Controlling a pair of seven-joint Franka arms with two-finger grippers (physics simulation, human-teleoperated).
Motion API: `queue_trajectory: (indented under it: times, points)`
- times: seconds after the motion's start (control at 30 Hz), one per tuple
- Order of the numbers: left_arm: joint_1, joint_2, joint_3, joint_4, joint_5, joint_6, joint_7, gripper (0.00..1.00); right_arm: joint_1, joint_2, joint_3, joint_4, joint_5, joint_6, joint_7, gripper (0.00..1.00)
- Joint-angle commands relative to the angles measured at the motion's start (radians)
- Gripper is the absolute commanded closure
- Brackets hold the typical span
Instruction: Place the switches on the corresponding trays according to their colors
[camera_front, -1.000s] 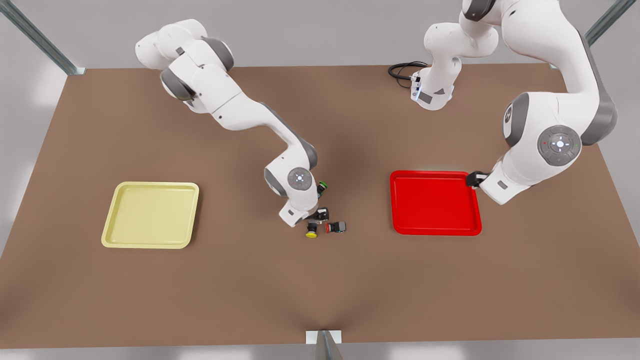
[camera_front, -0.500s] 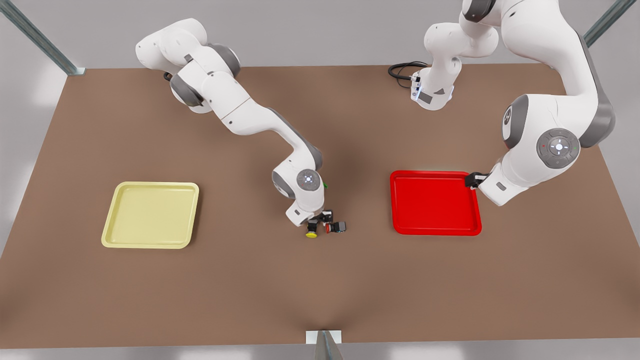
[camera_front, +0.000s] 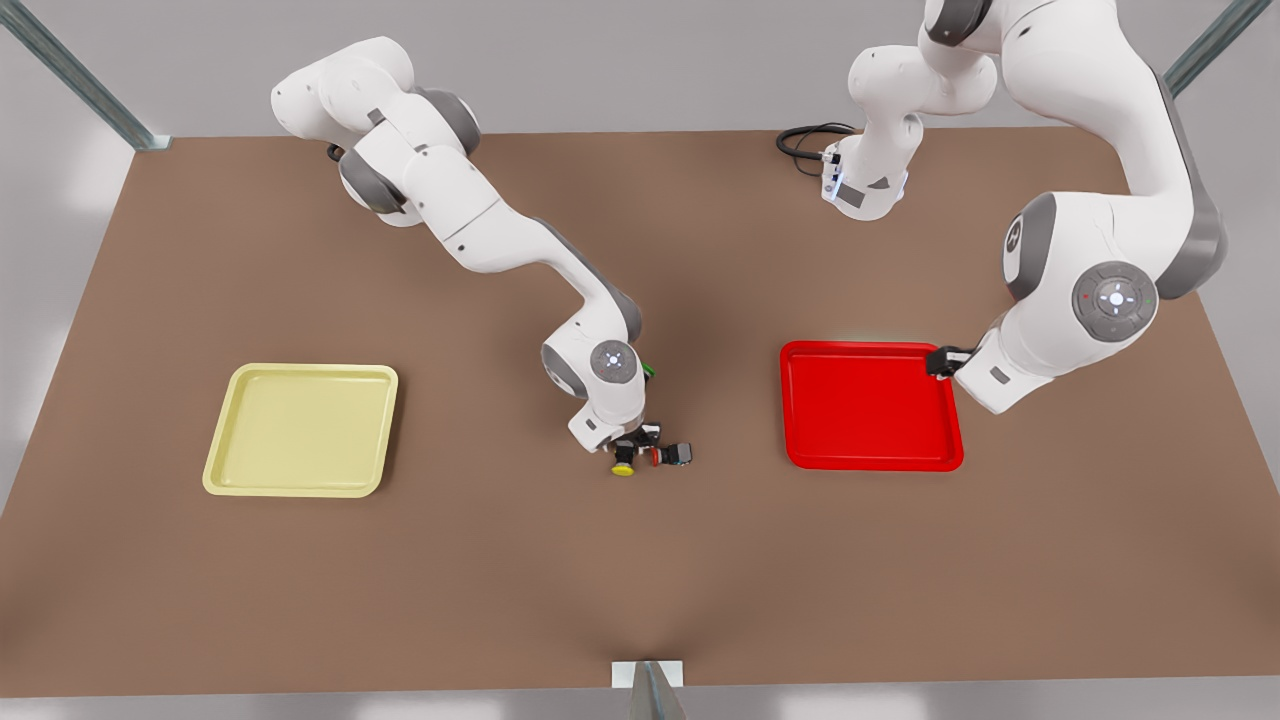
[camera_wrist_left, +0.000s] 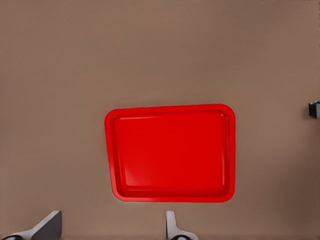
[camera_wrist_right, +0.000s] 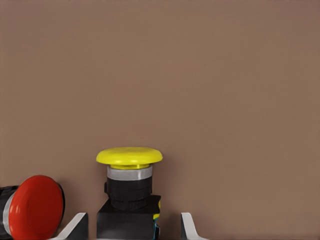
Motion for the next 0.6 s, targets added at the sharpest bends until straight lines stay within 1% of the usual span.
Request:
queue_trajectory:
  times: [0.0,0.17,0.57]
  points:
    - [0.001,0.000,0.000,0.000,-0.005,0.000,-0.002,0.00,0.000,0.000,0.000,0.000,0.000,0.000,0.000,0.32]
    - [-0.001,0.000,0.000,0.000,-0.015,-0.002,-0.003,0.00,0.002,0.000,0.000,0.002,-0.003,-0.002,0.003,0.44]
    - [-0.001,0.006,0.000,0.000,-0.017,-0.002,-0.003,0.00,0.003,0.000,0.000,0.002,-0.006,-0.002,0.002,0.47]
